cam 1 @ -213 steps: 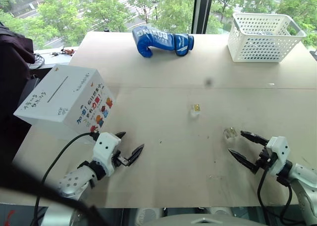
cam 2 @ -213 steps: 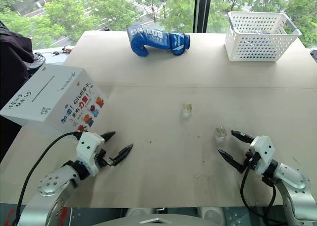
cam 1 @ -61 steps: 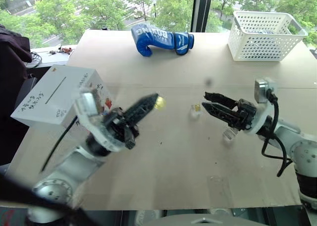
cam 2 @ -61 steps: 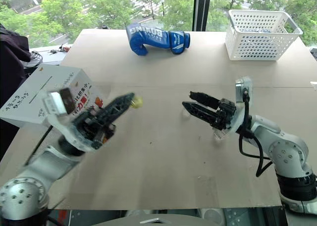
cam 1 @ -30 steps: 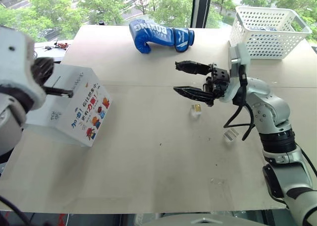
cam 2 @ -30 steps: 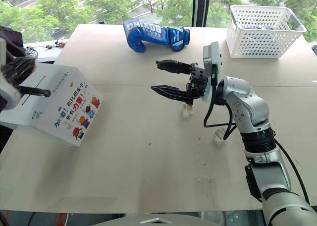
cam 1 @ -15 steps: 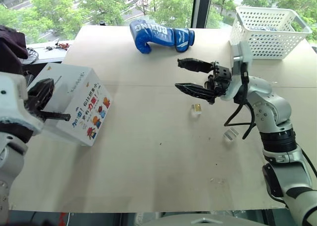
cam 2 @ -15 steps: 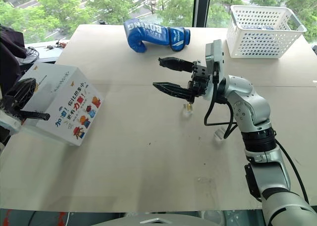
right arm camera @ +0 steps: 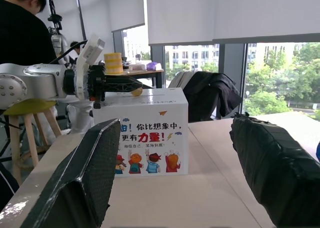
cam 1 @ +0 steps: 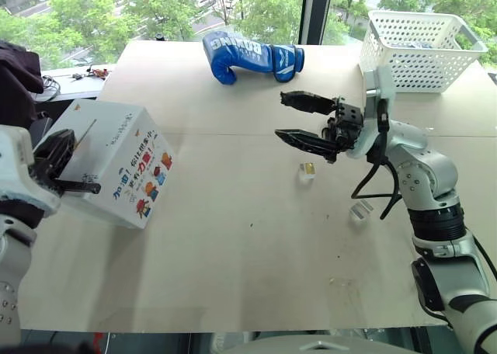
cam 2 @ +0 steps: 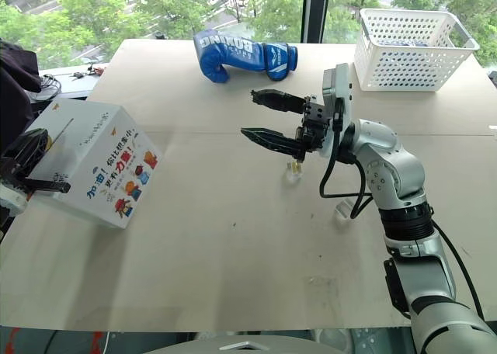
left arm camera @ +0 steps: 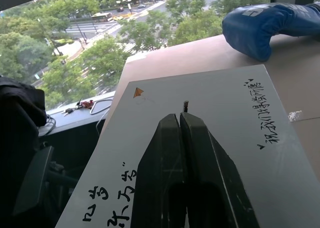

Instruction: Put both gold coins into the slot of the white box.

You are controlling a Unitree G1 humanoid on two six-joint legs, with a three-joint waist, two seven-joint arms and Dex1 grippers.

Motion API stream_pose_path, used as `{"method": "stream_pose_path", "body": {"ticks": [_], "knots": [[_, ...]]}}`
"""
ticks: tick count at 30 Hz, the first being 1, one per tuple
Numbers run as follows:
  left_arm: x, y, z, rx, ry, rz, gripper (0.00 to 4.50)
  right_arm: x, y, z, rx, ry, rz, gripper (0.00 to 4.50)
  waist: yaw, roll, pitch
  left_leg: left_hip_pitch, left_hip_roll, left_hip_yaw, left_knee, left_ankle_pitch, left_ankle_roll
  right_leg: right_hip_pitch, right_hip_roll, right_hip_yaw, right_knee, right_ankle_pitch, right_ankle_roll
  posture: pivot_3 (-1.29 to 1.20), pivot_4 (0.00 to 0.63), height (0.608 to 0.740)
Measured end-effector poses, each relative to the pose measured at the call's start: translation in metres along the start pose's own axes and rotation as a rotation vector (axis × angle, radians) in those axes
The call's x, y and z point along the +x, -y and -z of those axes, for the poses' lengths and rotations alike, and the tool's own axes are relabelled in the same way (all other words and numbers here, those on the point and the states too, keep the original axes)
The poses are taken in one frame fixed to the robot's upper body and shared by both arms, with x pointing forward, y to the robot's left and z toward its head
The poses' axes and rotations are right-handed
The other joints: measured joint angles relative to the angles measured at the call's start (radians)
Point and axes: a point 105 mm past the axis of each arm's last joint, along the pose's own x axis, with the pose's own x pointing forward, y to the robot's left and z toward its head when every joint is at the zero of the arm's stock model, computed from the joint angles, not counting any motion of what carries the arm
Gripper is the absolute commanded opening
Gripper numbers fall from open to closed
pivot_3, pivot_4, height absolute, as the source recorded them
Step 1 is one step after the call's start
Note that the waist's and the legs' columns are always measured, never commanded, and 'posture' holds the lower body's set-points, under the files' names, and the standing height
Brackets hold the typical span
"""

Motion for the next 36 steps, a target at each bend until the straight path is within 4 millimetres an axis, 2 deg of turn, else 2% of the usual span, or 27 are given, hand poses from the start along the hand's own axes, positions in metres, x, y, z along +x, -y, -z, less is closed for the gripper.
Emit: {"method": "stream_pose_path", "body": {"ticks": [8, 25, 29, 32, 33, 34, 35, 36], "knots": [[0.001, 0.002, 0.005, -0.056, -0.017, 0.009, 0.0, 0.0, -0.003, -0.002, -0.01, 0.003, -0.004, 3.78, -0.003, 0.002, -0.001, 0.001, -0.001, 0.0, 0.002, 0.0, 0.0, 0.0, -0.001, 0.0, 0.004, 0.0, 0.0, 0.0, 0.15, 0.704], [0.002, -0.004, 0.012, -0.055, -0.089, -0.038, 0.0, 0.0, -0.001, -0.001, -0.008, 0.002, 0.011, 3.78, -0.018, 0.009, -0.006, 0.003, -0.002, 0.0, 0.002, 0.001, 0.0, 0.0, -0.002, 0.001, 0.008, 0.0, 0.0, 0.0, 0.15, 0.704], [0.001, -0.004, 0.013, -0.063, -0.101, -0.032, 1.16, 0.0, -0.001, -0.001, -0.009, 0.001, 0.012, 3.85, -0.018, 0.011, -0.007, 0.003, -0.002, 0.0, 0.003, 0.001, 0.0, 0.0, -0.002, 0.001, 0.008, 0.0, 0.0, 0.0, 0.15, 0.704], [0.002, -0.004, 0.013, -0.043, -0.108, -0.037, 2.55, 0.0, 0.0, 0.0, -0.011, -0.002, 0.019, 3.85, -0.018, 0.013, -0.008, 0.003, -0.002, 0.0, 0.002, 0.001, 0.0, 0.0, -0.002, 0.001, 0.008, 0.0, 0.0, 0.0, 0.15, 0.704], [0.002, -0.004, 0.013, -0.032, -0.109, -0.04, 3.21, 0.0, 0.0, 0.0, -0.012, -0.005, 0.023, 3.85, -0.018, 0.013, -0.008, 0.003, -0.002, 0.001, 0.002, 0.001, 0.0, 0.0, -0.002, 0.001, 0.008, 0.0, 0.0, 0.0, 0.15, 0.704], [0.003, -0.004, 0.012, -0.025, -0.102, -0.041, 3.53, -0.001, 0.001, 0.001, -0.014, -0.009, 0.03, 3.85, -0.018, 0.014, -0.008, 0.003, -0.002, 0.0, 0.002, 0.001, 0.0, 0.0, -0.002, 0.001, 0.008, 0.0, 0.0, 0.0, 0.15, 0.704], [0.005, -0.004, 0.011, -0.023, -0.089, -0.042, 4.14, -0.002, 0.002, 0.002, -0.014, -0.015, 0.04, 3.85, -0.018, 0.014, -0.008, 0.003, -0.002, 0.0, 0.002, 0.001, 0.0, 0.0, -0.001, 0.001, 0.008, 0.0, 0.0, 0.0, 0.15, 0.704], [0.007, -0.003, 0.009, -0.029, -0.07, -0.043, 4.4, -0.004, 0.004, 0.006, -0.016, -0.029, 0.065, 3.85, -0.016, 0.014, -0.009, 0.003, -0.002, 0.0, 0.003, 0.001, 0.0, 0.0, -0.002, 0.001, 0.008, 0.0, 0.0, 0.0, 0.15, 0.704]]}}
